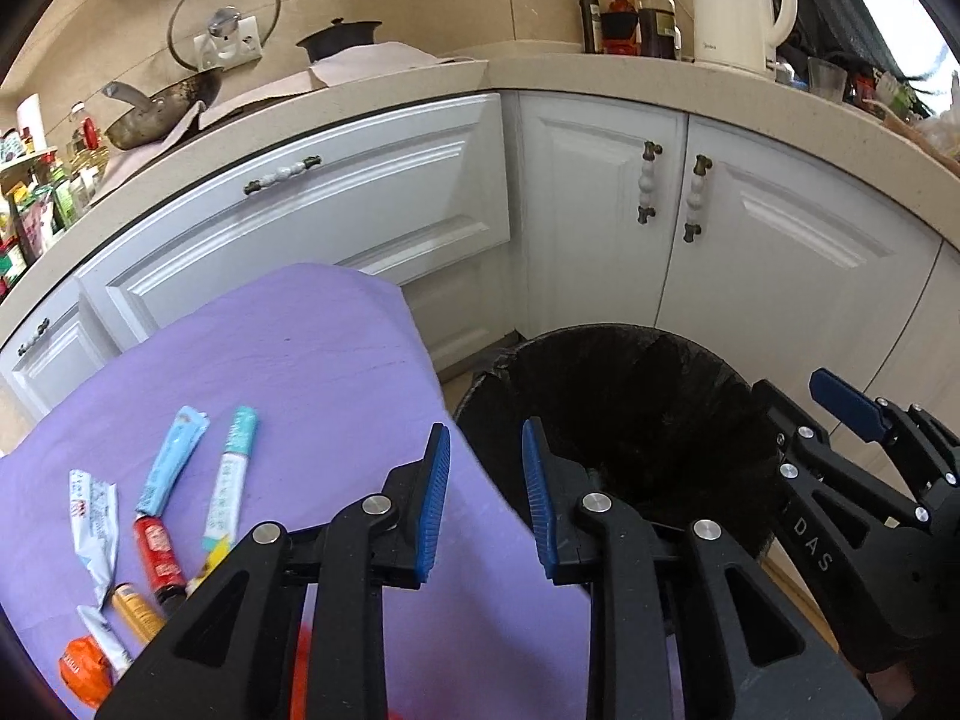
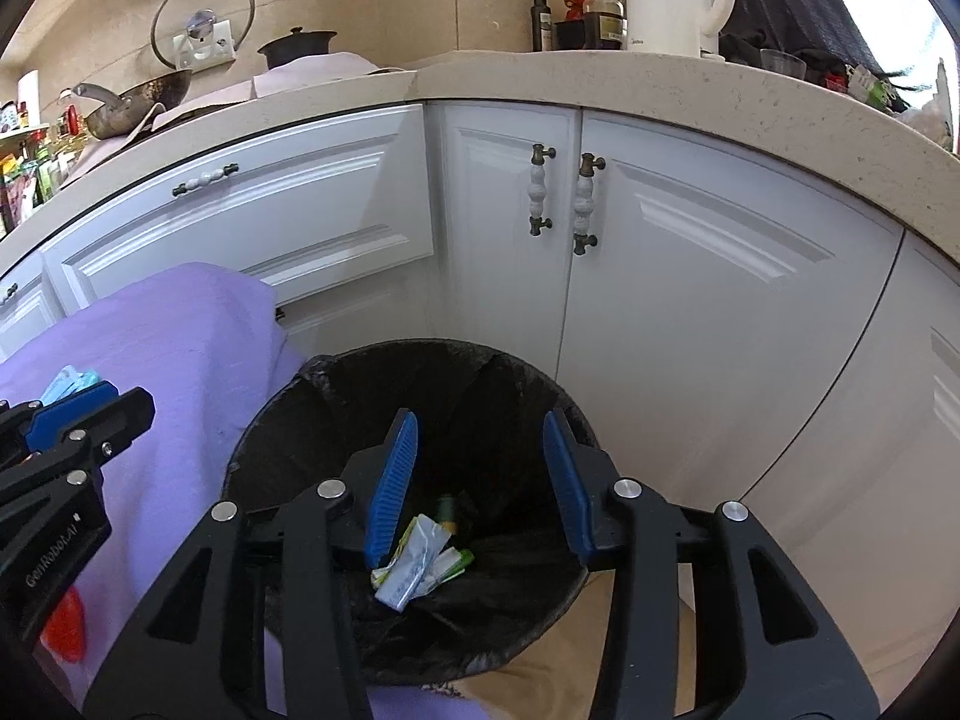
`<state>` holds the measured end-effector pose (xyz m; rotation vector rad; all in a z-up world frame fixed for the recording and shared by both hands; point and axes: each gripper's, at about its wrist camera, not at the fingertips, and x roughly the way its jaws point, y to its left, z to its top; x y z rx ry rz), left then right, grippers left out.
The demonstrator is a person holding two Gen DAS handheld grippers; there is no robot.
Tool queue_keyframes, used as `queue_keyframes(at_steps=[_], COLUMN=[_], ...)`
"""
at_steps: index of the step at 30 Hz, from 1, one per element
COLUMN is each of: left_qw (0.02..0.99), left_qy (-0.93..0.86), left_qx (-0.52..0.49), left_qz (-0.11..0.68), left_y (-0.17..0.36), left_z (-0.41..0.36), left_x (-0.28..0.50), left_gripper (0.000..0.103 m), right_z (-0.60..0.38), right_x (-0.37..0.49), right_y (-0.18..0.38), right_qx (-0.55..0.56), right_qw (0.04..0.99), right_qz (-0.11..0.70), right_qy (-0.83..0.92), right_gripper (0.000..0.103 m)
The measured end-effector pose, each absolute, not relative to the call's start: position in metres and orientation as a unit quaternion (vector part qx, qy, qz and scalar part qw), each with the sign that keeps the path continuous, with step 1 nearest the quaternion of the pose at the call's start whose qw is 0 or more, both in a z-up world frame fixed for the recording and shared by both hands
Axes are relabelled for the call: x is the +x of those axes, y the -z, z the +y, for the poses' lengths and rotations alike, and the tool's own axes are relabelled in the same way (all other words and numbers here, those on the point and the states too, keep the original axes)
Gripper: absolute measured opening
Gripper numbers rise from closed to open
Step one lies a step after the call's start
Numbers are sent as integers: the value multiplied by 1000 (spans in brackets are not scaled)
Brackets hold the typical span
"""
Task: Collect trash
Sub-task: 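Move both tools over the black bin and open them to drop the items, then return to the table and grasp the orange plastic bag with the left tool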
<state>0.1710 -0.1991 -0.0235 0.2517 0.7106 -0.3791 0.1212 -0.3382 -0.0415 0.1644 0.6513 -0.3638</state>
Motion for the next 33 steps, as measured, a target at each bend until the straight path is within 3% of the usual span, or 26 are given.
queue_keyframes(at_steps=[22,32,33], left_qw=[933,931,931], left_qy=[87,13,7], left_qx=[80,50,48], left_qz=[339,361,362], left_y=[1,13,15], left_z=[-42,37,44], left_x=[114,105,104], left_gripper=[26,26,30], right_z=[-214,-160,-157], right_x=[89,94,94], right_y=[18,19,20], right_qx=[60,32,30], right_qw=[942,943,942], right_qz=[319,330,331], right_qy=[89,41,39], right_gripper=[43,47,50])
